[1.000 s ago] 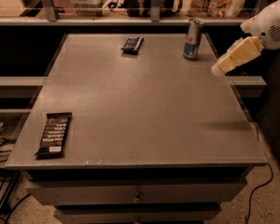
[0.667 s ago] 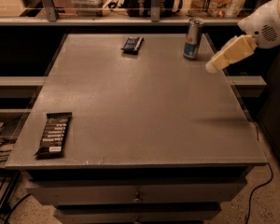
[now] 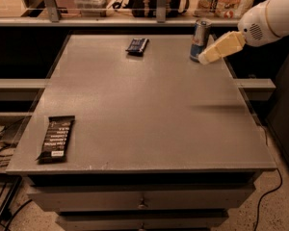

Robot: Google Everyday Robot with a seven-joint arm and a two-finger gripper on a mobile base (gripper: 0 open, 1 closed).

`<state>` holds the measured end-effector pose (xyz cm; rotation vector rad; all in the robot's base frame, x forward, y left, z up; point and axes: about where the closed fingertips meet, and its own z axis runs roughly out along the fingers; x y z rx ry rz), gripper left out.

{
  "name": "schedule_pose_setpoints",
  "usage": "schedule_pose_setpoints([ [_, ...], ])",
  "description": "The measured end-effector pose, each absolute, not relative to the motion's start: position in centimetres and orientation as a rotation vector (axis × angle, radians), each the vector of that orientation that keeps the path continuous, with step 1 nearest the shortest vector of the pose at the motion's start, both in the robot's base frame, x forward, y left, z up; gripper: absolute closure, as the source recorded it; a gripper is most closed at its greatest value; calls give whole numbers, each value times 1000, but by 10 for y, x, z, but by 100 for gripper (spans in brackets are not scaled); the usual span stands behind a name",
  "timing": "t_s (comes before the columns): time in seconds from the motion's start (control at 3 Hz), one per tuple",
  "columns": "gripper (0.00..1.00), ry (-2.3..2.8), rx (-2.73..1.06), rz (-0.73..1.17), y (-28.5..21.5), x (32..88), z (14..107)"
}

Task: Move redbull can near rxbar chocolate

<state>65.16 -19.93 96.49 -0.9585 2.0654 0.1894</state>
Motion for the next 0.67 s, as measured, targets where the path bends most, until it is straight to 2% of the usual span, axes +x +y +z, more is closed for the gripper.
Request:
schedule_pose_setpoints([
  [0.33, 0, 2037, -825, 172, -200, 694, 963],
  [0.67, 0, 2037, -825, 172, -200, 694, 963],
])
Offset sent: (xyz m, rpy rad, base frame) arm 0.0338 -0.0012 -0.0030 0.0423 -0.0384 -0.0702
